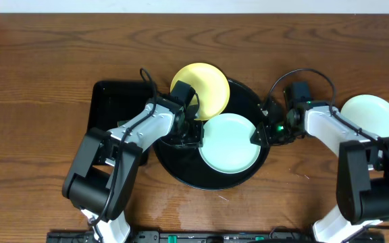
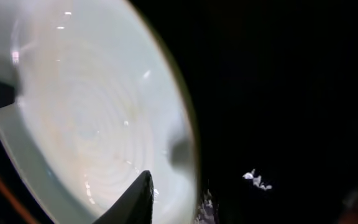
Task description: Clean dirty plates on tray and stack at the side
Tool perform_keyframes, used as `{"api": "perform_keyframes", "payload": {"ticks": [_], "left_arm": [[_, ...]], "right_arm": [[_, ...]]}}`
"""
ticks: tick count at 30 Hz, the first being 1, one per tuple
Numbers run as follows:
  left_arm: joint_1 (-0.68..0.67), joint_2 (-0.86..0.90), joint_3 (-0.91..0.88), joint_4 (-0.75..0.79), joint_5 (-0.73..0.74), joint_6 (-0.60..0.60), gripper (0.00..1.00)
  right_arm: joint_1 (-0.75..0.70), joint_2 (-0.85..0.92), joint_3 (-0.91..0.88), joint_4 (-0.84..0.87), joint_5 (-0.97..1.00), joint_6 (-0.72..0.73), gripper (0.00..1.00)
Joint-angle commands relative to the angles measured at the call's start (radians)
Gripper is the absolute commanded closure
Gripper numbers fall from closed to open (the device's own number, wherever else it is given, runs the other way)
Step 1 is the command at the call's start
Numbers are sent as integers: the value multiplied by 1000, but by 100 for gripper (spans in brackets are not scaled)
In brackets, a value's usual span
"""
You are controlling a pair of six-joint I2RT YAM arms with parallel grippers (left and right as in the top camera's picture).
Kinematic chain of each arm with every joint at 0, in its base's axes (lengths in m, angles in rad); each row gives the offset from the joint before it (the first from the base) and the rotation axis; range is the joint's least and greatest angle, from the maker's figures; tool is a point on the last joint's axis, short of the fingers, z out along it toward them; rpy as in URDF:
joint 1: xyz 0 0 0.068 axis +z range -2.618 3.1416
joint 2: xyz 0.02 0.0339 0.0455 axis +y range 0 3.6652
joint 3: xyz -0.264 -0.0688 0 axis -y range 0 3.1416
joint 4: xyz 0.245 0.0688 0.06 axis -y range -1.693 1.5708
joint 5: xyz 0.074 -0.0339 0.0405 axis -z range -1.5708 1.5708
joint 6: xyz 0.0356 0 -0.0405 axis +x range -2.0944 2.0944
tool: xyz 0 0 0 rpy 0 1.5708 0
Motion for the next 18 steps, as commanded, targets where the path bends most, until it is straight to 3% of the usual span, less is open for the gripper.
{"api": "perform_keyframes", "payload": {"ticks": [1,18], "left_arm": [[-5,24,-8,14,-8,-14,81],[-66,25,-8,85,-9,-16,81]], "right_arm": [[-4,34,-1,19,-121,-52,70],[-2,34,-1,48,-336,-155,77]]}}
